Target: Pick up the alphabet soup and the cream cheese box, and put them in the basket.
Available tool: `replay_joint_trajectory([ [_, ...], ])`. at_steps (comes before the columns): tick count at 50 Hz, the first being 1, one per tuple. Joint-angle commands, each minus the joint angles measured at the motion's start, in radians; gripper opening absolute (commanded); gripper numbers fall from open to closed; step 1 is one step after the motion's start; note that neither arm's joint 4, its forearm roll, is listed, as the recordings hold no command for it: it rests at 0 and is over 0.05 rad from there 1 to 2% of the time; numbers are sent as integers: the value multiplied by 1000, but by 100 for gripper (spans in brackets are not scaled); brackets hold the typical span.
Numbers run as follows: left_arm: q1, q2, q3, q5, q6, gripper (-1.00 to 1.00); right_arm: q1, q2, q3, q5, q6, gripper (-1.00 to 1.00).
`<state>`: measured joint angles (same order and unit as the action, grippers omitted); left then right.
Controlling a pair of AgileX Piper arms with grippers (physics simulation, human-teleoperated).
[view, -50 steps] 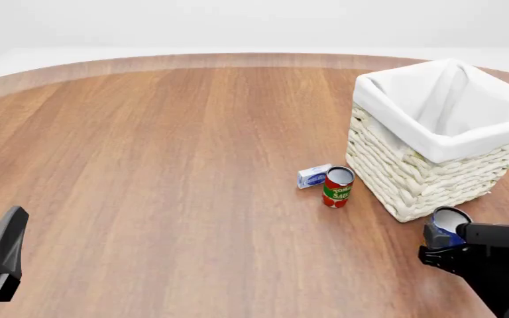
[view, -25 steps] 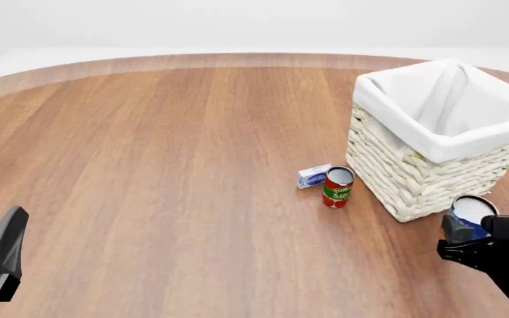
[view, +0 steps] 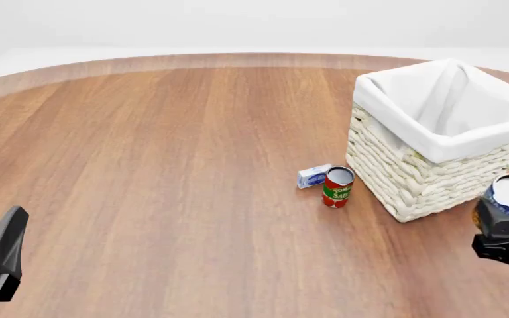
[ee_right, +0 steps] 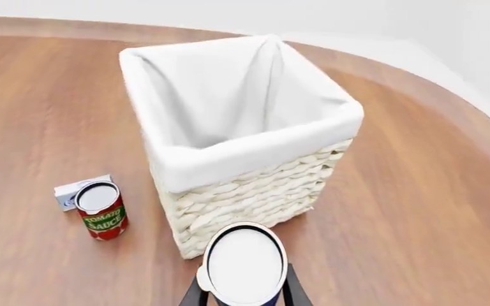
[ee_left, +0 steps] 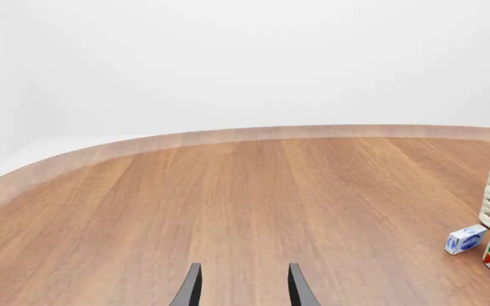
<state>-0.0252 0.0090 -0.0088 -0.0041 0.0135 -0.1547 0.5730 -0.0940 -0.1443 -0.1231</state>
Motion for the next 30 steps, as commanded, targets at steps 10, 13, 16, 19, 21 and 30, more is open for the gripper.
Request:
replay_joint_trajectory([
  [10,0,-1,1,0,0,100,16,-357,-183,408,-23,-100],
  [13,0,-1,1,0,0,100,13,-366,-200,424,-28,-100],
  [16,0,-1,1,0,0,100,19,-375,-227,439,-34,-100],
  [19,0,-1,1,0,0,100,27,-374,-243,438,-36,-100],
  [21,0,-1,1,0,0,100,33,-371,-256,435,-35,-100],
  [30,0,-1,1,0,0,100,26,-407,-303,468,-37,-100],
])
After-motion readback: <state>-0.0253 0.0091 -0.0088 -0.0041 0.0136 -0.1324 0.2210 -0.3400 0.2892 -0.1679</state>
